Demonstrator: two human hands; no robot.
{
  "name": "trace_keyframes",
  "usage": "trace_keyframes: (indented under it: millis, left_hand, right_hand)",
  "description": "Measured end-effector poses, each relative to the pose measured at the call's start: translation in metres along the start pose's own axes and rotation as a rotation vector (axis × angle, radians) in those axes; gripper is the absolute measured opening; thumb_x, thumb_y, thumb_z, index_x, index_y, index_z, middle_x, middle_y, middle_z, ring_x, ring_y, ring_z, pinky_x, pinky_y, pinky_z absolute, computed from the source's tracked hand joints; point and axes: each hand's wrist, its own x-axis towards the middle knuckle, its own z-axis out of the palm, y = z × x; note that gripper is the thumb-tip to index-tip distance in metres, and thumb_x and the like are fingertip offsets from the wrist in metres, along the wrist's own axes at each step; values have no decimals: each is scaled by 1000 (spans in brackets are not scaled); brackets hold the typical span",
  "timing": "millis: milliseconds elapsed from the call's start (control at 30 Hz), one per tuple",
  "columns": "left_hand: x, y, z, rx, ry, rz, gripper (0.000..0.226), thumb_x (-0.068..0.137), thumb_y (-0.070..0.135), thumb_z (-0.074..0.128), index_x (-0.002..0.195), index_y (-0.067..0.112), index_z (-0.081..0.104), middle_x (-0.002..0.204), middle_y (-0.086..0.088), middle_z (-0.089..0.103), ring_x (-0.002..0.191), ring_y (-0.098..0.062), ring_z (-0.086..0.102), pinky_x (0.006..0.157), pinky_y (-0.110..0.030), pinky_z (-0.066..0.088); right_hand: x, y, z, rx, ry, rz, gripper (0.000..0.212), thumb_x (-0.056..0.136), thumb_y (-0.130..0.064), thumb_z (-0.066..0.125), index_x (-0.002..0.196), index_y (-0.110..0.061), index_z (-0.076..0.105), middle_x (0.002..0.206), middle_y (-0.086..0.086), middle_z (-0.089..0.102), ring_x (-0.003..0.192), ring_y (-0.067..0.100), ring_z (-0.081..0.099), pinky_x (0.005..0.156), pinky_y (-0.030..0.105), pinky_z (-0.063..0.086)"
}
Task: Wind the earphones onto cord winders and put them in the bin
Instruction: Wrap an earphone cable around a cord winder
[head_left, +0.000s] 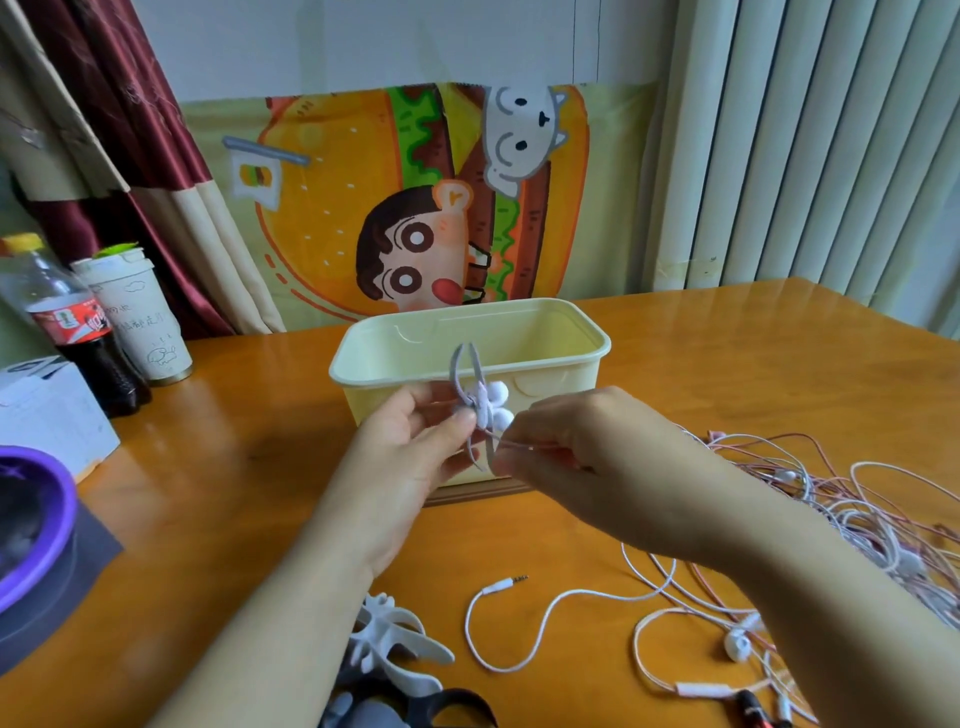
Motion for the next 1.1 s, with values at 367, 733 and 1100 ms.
trace_keyframes:
  millis: [367, 733, 1100]
  left_hand:
    - [-10, 7, 9, 197, -320, 21, 33, 75, 20, 66, 107, 13, 63, 101, 3, 72, 94, -20, 70, 84, -31, 57]
    - [-11, 18, -1, 147, -414, 54, 29, 80, 25, 78, 107, 19, 70, 109, -5, 70, 98, -30, 68, 86, -35, 57]
    - [1, 16, -4, -407, -224, 43, 53, 54, 31, 92, 103, 18, 77, 112, -6, 73, 103, -19, 70, 82, -28, 57]
  right_hand:
    - [-2, 15, -23, 96, 328, 120, 17, 90, -33, 56, 78, -26, 64, 51, -13, 52, 50, 3, 47, 47, 15, 34]
    - [2, 12, -15, 250, 440, 138, 27, 92, -33, 55, 67, -24, 60, 49, -10, 41, 47, 5, 37, 45, 14, 26]
    - [7, 14, 18, 312, 127, 207, 37, 99, -31, 42, 63, -25, 49, 50, -9, 34, 46, 8, 30, 46, 19, 26]
